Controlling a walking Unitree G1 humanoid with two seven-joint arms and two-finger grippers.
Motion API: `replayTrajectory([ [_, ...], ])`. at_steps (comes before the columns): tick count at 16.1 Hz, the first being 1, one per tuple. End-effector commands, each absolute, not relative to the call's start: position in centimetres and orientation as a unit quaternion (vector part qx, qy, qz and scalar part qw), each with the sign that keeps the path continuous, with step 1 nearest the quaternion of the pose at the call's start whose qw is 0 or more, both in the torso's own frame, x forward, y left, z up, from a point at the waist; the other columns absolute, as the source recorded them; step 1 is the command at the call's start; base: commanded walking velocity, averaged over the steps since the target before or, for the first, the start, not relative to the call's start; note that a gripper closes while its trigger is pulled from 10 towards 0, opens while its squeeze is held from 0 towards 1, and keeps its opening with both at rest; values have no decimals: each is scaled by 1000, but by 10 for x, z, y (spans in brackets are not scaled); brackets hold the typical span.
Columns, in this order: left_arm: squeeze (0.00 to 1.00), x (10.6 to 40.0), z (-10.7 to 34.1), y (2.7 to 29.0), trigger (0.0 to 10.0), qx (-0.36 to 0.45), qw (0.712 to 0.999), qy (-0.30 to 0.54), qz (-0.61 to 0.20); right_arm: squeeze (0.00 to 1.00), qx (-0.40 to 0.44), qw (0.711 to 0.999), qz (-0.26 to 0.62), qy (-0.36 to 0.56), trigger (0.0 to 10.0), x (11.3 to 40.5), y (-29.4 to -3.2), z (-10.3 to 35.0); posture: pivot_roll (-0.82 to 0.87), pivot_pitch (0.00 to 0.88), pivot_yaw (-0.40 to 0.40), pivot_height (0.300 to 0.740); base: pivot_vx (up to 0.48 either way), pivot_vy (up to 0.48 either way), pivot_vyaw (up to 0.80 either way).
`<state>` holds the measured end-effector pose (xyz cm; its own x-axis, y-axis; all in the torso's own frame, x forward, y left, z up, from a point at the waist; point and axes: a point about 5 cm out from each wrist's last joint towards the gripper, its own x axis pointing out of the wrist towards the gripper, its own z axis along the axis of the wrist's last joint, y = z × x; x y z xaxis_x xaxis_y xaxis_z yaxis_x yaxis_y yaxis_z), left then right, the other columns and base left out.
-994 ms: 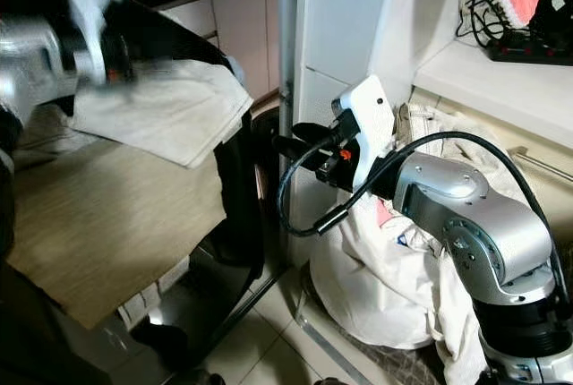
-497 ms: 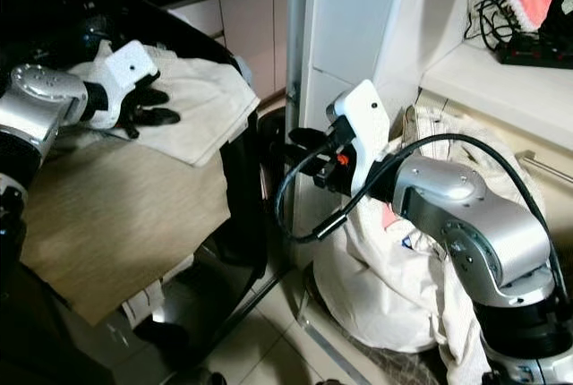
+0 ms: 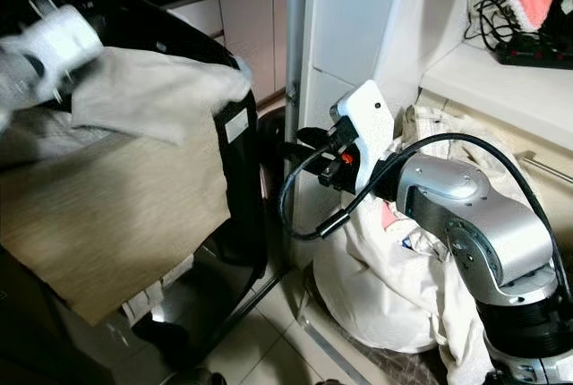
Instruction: Clothes washing
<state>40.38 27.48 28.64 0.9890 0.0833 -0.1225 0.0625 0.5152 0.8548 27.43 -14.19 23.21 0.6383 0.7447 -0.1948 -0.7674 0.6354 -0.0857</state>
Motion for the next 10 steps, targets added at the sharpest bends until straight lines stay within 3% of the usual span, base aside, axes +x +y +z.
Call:
replayTrajectory([
  [1, 0, 404, 309, 273, 10000, 504, 863, 10, 44, 0, -83, 907, 408, 66, 10000, 277, -143, 234, -85, 0, 57, 740, 0, 0, 0],
  [2, 0, 404, 319, 270, 10000, 508, 859, -27, 60, 0, -84, 910, 402, 65, 10000, 278, -144, 234, -87, 0, 58, 740, 0, 0, 0],
  [3, 0, 405, 324, 265, 10000, 482, 873, -51, 51, 0, -84, 914, 390, 66, 10000, 280, -146, 233, -87, 0, 58, 740, 0, 0, 0],
  [5, 0, 410, 313, 245, 10000, 348, 935, -48, -45, 0, -91, 935, 333, 75, 10000, 289, -155, 228, -87, 0, 58, 740, 0, 0, 0],
  [7, 0, 412, 301, 216, 10000, 239, 957, -64, -150, 0, -97, 963, 230, 100, 10000, 306, -174, 212, -86, 0, 62, 740, 0, 0, 0],
  [8, 0, 412, 298, 204, 10000, 212, 955, -77, -192, 259, -84, 971, 196, 107, 10000, 310, -181, 207, -86, 0, 62, 740, 0, 0, 0],
  [9, 0, 410, 293, 187, 10000, 170, 948, -88, -253, 1000, -81, 978, 157, 111, 10000, 316, -192, 201, -85, 0, 67, 740, 0, 0, 0],
  [10, 0, 405, 283, 167, 10000, 123, 936, -93, -316, 1000, -78, 983, 113, 122, 10000, 322, -205, 191, -85, 0, 67, 740, 0, 0, 0],
])
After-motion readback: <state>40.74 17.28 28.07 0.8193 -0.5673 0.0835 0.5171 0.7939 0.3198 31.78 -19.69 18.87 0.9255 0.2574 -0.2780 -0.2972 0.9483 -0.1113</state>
